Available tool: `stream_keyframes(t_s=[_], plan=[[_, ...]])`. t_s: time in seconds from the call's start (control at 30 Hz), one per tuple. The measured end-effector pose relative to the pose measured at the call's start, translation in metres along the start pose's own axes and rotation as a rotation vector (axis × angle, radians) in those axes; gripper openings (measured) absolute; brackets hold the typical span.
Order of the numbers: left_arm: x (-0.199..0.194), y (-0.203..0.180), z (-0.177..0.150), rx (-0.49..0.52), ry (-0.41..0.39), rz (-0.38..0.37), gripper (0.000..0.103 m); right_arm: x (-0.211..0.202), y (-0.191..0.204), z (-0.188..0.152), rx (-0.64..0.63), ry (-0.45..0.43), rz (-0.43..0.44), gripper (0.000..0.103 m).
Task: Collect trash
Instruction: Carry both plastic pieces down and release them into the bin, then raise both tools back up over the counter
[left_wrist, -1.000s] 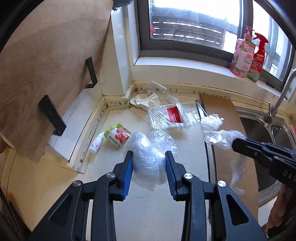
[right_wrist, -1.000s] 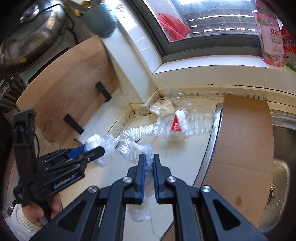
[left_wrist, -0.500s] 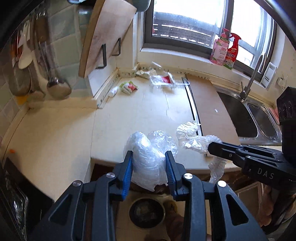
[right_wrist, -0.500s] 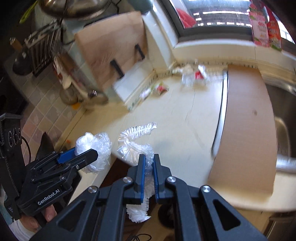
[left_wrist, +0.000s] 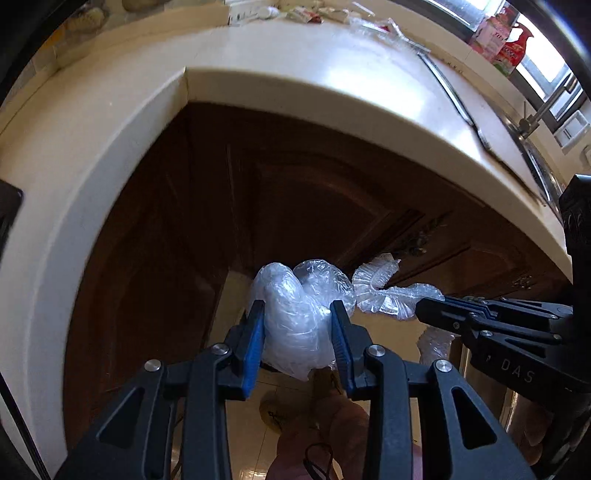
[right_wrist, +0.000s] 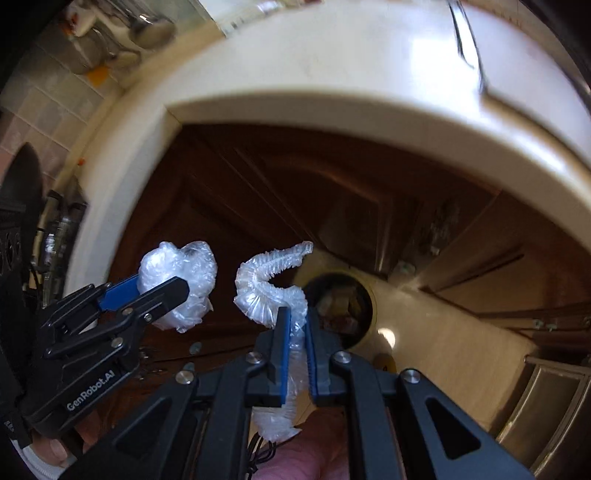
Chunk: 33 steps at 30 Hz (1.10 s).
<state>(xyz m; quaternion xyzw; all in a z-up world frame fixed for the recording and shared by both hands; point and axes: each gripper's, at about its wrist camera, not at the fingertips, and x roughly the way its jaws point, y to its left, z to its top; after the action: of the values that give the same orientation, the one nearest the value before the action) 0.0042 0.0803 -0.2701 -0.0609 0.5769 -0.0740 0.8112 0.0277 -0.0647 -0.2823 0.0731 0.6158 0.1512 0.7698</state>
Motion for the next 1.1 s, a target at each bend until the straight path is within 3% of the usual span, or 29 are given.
stream_keyframes(t_s=[0.23, 0.4, 0.5, 0.53, 0.67, 1.1], plan=[[0.127, 0.035, -0.037, -0.087, 0.078, -0.020, 0.034, 0.126, -0.034, -0.008, 0.026, 0.110, -0.045, 0.009], [0.200, 0.051, -0.055, -0.087, 0.138, 0.007, 0.037, 0.201, -0.052, -0.006, 0.017, 0.147, -0.060, 0.010], [0.236, 0.059, -0.063, -0.106, 0.184, 0.016, 0.047, 0.236, -0.061, 0.000, 0.020, 0.186, -0.089, 0.011], [0.245, 0.062, -0.065, -0.112, 0.198, 0.024, 0.055, 0.244, -0.064, 0.002, 0.027, 0.202, -0.088, 0.015], [0.257, 0.069, -0.067, -0.130, 0.220, 0.056, 0.066, 0.253, -0.071, 0.009, 0.046, 0.217, -0.074, 0.032], [0.207, 0.056, -0.054, -0.163, 0.228, 0.086, 0.073, 0.196, -0.042, 0.012, -0.028, 0.236, -0.022, 0.032]])
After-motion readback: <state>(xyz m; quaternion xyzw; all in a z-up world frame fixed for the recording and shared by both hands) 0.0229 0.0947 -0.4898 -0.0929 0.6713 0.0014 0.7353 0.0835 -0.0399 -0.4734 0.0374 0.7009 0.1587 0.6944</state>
